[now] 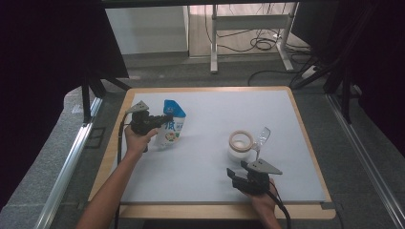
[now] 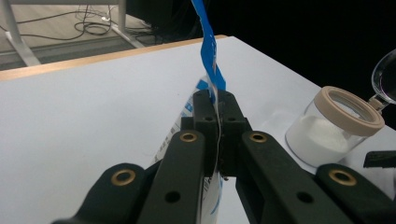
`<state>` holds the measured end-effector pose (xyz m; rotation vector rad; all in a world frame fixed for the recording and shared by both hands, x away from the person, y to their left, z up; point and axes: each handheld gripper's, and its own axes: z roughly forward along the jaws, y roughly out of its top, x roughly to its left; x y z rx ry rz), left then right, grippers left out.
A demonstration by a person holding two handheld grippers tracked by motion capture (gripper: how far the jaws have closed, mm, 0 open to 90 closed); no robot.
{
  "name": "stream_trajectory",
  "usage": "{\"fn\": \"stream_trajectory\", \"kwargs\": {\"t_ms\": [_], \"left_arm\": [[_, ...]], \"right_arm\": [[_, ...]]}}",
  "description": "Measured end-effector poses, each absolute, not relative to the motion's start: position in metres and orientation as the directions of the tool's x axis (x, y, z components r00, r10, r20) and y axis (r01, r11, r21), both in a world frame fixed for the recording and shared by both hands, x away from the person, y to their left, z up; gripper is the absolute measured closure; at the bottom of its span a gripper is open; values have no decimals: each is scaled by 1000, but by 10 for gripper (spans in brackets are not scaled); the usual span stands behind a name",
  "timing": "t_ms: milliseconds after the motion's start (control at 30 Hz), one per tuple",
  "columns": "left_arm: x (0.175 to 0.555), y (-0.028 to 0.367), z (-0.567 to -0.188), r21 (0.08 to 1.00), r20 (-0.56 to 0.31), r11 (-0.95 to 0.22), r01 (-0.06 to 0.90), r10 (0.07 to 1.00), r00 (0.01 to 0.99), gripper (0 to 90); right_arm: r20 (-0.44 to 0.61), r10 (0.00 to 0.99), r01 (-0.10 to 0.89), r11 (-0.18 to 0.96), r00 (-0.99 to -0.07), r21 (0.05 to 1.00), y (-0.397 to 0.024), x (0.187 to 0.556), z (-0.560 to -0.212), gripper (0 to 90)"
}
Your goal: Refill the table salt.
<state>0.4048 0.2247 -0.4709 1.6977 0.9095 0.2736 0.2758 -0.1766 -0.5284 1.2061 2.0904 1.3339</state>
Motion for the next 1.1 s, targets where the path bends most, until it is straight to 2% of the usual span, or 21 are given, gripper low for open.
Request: {"fn": "stream_trajectory", "kwargs": {"t_ms": [400, 800, 1100], "left_arm": [[389, 234, -471, 907, -222, -97, 410, 717, 661, 890], [394, 235, -470, 903, -229, -93, 419, 720, 654, 871], [398, 231, -471, 905, -229, -94, 416, 715, 661, 717]], "right_arm": [[128, 840, 437, 140, -528, 888, -201, 270, -524, 359], [138, 856, 425, 103, -498, 899, -219, 267, -520, 358], [143, 866, 423, 85, -478, 902, -226, 268, -518, 359]]}}
